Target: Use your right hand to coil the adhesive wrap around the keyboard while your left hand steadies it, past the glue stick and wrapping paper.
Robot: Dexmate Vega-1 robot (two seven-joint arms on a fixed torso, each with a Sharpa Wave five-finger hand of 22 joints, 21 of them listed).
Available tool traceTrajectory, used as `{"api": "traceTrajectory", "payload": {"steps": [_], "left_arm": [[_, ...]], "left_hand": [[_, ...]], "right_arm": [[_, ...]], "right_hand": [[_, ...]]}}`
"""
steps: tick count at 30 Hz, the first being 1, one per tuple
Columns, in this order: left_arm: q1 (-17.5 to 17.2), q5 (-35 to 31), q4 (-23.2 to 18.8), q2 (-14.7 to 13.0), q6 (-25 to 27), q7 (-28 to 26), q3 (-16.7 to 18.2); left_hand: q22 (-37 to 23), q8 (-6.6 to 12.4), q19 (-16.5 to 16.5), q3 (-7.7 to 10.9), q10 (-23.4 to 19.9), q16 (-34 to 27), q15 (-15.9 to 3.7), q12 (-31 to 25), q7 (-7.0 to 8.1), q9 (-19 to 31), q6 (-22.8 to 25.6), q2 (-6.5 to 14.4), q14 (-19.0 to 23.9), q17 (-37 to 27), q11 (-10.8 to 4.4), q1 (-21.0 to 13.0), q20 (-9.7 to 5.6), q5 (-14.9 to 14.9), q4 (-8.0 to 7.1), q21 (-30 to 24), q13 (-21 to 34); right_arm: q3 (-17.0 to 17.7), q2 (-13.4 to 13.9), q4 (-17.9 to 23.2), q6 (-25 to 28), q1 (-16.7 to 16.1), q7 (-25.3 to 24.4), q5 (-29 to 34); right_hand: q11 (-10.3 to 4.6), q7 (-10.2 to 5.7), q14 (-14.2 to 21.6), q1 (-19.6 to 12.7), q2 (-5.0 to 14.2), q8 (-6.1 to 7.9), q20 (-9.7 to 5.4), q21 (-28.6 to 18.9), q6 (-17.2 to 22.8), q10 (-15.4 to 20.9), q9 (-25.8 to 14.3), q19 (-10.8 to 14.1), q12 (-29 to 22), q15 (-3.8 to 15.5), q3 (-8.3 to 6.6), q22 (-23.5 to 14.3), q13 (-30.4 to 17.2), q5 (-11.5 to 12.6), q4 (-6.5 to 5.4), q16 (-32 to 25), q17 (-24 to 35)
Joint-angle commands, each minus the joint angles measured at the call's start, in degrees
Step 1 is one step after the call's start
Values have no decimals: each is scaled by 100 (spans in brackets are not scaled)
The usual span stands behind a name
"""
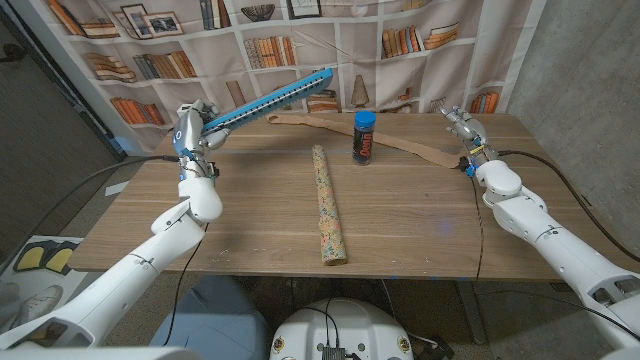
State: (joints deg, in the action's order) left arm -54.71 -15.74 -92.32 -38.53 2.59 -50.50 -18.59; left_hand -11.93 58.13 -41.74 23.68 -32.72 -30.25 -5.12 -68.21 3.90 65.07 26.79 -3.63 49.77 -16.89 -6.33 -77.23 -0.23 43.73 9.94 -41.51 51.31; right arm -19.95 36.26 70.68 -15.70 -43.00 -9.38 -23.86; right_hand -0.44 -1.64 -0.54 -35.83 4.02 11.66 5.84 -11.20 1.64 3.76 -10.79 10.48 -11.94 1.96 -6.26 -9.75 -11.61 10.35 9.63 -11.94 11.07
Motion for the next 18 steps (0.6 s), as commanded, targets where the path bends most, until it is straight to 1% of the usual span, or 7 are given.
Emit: {"api": "traceTrajectory", "payload": {"steps": [1,4,9,18], "left_arm": [[76,-31,39,30,36,-26,-60],[77,-46,31,30,55,-32,-74],[48,-64,-21,37,125,-67,-69],[56,-120,-21,21,115,-93,-102]], "left_hand": [[-2918,50,-1160,121,-23,-1819,-667,-1533,31,23,-1,217,1735,-2917,-19,-93,-1135,1374,-139,-2765,1741],[-2901,58,-1195,113,-43,-1829,-686,-1528,57,7,22,214,1769,-2902,-38,-95,-1152,1376,-136,-2772,1736],[-2888,59,-1195,119,-59,-1833,-668,-1528,55,-28,58,208,1763,-2920,-51,-77,-1154,1391,-145,-2772,1740],[-2815,85,-1210,126,-68,-1814,-675,-1568,68,-30,55,211,1778,-2893,-57,-59,-1147,1418,-153,-2762,1806]], "right_arm": [[-16,172,42,59,8,3,119],[-37,236,64,86,9,24,179],[-57,365,75,122,41,68,285],[-61,498,94,153,52,91,389]], "right_hand": [[3,-5,16,-109,-19,25,-22,22,64,88,-20,-6,-47,227,-18,-21,-14,-6,4,-36,14],[-1,-8,27,-120,-26,25,-20,22,67,102,-20,-7,-50,228,-20,-20,-15,-7,1,-39,15],[-4,-5,-3,-141,-39,22,-12,27,69,70,-20,-20,-34,226,-23,-19,-16,-9,-2,-24,15],[-2,-2,-5,-168,-62,19,-5,28,73,59,-20,-24,-25,225,-26,-18,-17,-12,-8,-19,15]]}}
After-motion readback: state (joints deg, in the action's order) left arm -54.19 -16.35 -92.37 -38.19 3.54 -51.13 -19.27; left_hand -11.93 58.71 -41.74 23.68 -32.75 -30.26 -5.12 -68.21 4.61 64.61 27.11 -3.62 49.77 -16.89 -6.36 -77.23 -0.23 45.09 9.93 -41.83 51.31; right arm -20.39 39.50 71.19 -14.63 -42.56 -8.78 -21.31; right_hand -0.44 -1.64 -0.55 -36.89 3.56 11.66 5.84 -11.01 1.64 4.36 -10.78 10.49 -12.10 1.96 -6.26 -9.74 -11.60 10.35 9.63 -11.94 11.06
